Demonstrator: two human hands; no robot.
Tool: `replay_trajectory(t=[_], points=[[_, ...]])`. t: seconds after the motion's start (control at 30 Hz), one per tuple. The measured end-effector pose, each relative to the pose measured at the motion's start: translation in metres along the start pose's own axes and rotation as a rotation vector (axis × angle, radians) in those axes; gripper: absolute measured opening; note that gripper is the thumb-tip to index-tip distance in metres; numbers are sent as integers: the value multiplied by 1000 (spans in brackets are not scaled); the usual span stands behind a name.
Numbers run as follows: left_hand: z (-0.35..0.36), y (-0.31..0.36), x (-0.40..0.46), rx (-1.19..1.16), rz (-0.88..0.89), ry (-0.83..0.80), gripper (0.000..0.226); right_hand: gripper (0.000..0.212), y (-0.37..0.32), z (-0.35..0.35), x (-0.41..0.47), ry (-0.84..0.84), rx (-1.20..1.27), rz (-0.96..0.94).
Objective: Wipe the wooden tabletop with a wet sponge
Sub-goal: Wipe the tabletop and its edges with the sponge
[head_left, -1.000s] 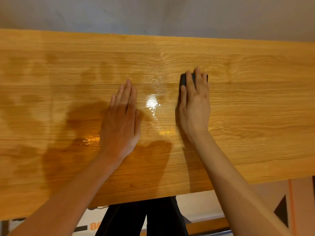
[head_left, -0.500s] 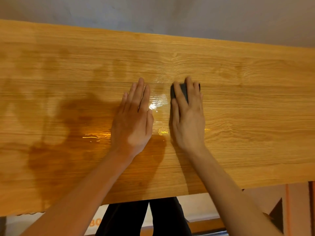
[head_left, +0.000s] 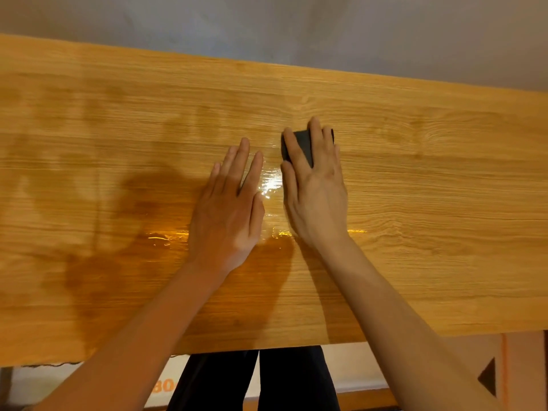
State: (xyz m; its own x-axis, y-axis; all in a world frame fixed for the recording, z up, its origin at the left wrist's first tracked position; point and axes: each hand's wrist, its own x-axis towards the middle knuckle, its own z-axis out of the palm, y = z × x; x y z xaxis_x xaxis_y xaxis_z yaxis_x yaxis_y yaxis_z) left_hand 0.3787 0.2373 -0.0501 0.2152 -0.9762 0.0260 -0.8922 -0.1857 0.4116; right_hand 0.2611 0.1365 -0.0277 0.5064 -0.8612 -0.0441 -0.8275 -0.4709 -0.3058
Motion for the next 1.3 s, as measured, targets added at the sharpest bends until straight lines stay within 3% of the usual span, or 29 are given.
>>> replay_trajectory(t=[0.1,0.2,0.27,0.43,0.53,0.7,0.8,0.97,1.03,1.17,1.3], points=[[0,1,0,30,-7,-21,55,45,50,-18,-26,-46,-90,-26],[-3,3,2,41,-17,-45,56,45,88,-34,-24,7,-40,175],[-5,4,3,1,-40,-58,57,45,75,-28,-19,44,-1,241],[-12,13,30,-41,-109,-34,56,43,14,1,9,3,99,-85],[-11,11,67,-49,-178,19,55,41,43,-6,5,-22,103,-159],[0,7,100,5,-198,34,55,46,148,-51,-33,-14,-16,124],[3,2,100,29,-194,37,54,46,161,-62,-39,14,74,260],[3,-3,98,-1,-169,50,55,45,156,-61,-44,-11,85,163],[4,-3,98,11,-175,61,54,43,167,-63,-7,4,64,119],[5,-4,96,28,-155,71,54,44,173,-58,82,102,83,223],[6,-5,96,27,-172,76,53,43,159,-47,29,111,137,162]])
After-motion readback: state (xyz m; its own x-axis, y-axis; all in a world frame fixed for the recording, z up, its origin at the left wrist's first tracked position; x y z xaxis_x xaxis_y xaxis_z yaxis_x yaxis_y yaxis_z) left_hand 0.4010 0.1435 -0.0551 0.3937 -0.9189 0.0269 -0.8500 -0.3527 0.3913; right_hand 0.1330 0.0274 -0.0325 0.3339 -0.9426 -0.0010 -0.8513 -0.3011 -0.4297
